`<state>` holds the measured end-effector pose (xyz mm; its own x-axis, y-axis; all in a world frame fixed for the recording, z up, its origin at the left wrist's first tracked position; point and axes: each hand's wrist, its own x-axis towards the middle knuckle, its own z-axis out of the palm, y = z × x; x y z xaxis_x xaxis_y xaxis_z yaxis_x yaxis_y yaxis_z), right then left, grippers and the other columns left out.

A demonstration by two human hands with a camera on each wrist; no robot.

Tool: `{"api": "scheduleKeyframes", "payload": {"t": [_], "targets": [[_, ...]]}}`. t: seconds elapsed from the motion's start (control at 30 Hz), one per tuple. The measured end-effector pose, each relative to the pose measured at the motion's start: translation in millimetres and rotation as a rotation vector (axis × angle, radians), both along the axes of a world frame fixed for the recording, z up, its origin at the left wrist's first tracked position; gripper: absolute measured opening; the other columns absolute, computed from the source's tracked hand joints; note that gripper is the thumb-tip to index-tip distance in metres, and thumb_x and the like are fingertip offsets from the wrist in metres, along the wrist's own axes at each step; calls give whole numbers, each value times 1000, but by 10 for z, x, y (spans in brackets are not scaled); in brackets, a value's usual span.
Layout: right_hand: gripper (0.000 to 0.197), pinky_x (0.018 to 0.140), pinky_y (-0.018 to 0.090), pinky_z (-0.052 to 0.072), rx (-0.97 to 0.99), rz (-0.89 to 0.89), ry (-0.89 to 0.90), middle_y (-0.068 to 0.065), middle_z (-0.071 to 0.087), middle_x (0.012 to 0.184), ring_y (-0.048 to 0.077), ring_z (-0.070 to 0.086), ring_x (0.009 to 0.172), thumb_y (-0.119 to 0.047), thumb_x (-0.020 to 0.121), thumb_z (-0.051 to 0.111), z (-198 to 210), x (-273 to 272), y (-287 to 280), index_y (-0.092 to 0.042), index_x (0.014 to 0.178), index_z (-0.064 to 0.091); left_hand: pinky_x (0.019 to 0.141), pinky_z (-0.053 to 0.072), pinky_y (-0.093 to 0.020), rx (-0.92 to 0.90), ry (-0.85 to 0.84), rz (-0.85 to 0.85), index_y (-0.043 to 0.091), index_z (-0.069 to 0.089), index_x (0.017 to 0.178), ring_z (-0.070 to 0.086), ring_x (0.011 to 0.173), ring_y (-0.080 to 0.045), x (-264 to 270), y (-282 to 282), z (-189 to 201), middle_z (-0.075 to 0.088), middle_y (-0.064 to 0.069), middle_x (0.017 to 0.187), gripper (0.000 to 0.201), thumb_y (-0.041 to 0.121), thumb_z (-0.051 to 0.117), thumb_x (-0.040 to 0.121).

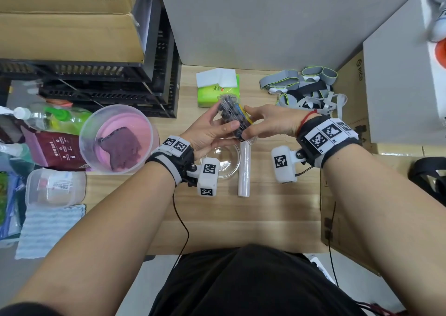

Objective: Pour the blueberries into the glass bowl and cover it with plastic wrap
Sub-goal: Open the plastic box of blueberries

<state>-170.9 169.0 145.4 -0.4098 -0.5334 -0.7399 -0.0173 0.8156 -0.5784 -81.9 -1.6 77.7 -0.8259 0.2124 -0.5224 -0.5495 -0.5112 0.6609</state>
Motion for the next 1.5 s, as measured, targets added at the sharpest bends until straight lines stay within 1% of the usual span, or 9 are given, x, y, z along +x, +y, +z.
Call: {"api": "scheduleKeyframes", "payload": {"t": [0.2, 0.4, 0.6, 0.77, 0.9, 1.03, 1.17, 1.37, 1.5], "targets": [[77, 105, 51, 45, -27, -37, -33, 22, 61, 129, 21, 61, 103, -45, 66, 74, -34, -11, -11, -12, 133, 54, 77, 62, -37, 2, -10, -13, 23, 38, 152, 73, 103, -27, -10, -49, 28, 66, -14, 129, 76, 4, 67, 84], [66, 105, 44, 48, -22, -59, -49, 3, 65, 108, 13, 57, 95, -53, 58, 73, -88, -50, -5, -27, 119, 66, 77, 62, -38, -43, -24, -30, 22, 43, 148, 74, 101, -29, -57, -70, 8, 67, -14, 125, 64, -2, 63, 92], [81, 86, 29, 48, -36, -57, -38, -2, 57, 94, 13, 50, 85, -54, 53, 71, -154, -88, -9, -33, 130, 60, 73, 63, -44, -91, -47, 18, 20, 43, 145, 72, 93, -34, -86, 24, -3, 67, -20, 118, 69, -8, 64, 85], [79, 103, 41, 48, -37, -46, -27, -2, 61, 98, 12, 54, 89, -52, 55, 71, -200, -115, 3, -37, 132, 57, 71, 62, -45, -84, -64, 46, 20, 42, 144, 69, 93, -36, -105, 73, -12, 66, -22, 117, 71, -8, 59, 80], [72, 98, 39, 51, -23, -26, 2, -1, 60, 96, 14, 53, 86, -52, 55, 67, -216, -123, -18, -33, 124, 64, 72, 62, -48, -96, -92, 81, 22, 40, 147, 68, 91, -34, -126, 114, -23, 67, -19, 112, 77, -8, 57, 78], [64, 94, 43, 53, -11, -44, 15, 1, 59, 87, 16, 55, 81, -52, 57, 65, -233, -149, -35, -21, 113, 67, 80, 61, -53, -111, -91, 125, 21, 47, 141, 69, 90, -34, -148, 173, -12, 69, -12, 108, 58, -3, 56, 88], [51, 78, 31, 54, -91, -119, -30, -3, 58, 81, 9, 55, 70, -44, 63, 66, -228, -146, -35, -15, 104, 70, 86, 59, -57, -134, -81, 140, 24, 46, 141, 70, 93, -35, -197, 196, 12, 69, -9, 110, 52, 9, 61, 93], [43, 87, 31, 52, -170, -185, -71, -4, 64, 90, 8, 56, 81, -34, 69, 62, -249, -136, 4, -19, 108, 72, 85, 60, -53, -173, -71, 103, 34, 38, 143, 73, 100, -34, -213, 204, 25, 73, -6, 112, 72, 10, 75, 86], [54, 92, 38, 54, -167, -172, -80, -4, 63, 91, 11, 57, 83, -41, 62, 70, -323, -165, 12, -29, 114, 67, 86, 60, -55, -164, -75, 131, 23, 34, 144, 72, 90, -30, -236, 263, 36, 70, -12, 109, 82, 2, 75, 76]]}}
